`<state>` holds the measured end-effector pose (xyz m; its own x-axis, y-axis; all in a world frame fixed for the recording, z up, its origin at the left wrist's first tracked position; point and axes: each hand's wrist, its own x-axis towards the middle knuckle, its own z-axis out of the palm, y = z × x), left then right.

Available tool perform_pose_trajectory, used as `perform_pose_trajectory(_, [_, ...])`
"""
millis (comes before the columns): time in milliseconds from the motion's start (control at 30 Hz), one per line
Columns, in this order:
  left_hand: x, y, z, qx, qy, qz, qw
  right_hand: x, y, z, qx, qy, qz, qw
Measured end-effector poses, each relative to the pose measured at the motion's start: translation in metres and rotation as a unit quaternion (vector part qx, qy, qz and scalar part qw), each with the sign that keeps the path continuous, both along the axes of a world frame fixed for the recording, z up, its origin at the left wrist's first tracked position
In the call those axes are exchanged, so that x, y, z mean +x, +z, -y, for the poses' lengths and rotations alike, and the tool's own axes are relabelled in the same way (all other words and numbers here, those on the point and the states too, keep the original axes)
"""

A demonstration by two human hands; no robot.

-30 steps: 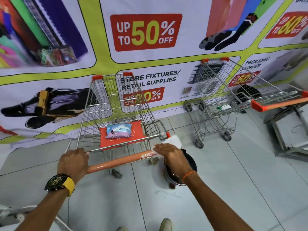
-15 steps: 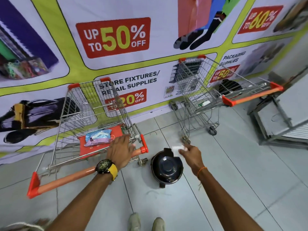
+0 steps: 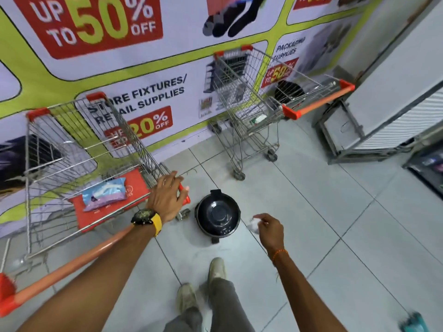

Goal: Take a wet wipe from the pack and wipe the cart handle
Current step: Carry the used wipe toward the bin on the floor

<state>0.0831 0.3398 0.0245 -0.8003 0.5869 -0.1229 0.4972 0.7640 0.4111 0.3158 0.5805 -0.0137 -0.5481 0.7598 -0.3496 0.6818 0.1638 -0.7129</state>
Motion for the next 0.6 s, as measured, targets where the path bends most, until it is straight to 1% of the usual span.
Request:
perform_pose_trajectory(100, [-0.003,0.000,0.000,-0.009,-0.010,0.009,1.000,0.014,-0.010,0.000,-0.036,-0.072,0.020,0.997])
perform_pose_trajectory(200, [-0.005,0.001,-0.001,-0.011,-0.008,0.004,1.000,0.025,-0.012,0.000,-0.055,-0.104,0.020,0.993])
perform_pose_trajectory(400, [-0.005,0.003,0.000,-0.007,-0.007,-0.005,1.000,0.036,0.001,0.002,-0.088,-0.115,-0.002,0.989])
perform_pose_trajectory(500, [-0.006,0.001,0.000,-0.007,-0.007,-0.013,1.000,0.029,0.012,0.000,-0.091,-0.089,-0.010,0.992])
perform_pose_trajectory(600, [-0.006,0.000,0.000,-0.007,-0.008,-0.017,1.000,0.019,0.017,-0.001,-0.077,-0.090,-0.032,0.992])
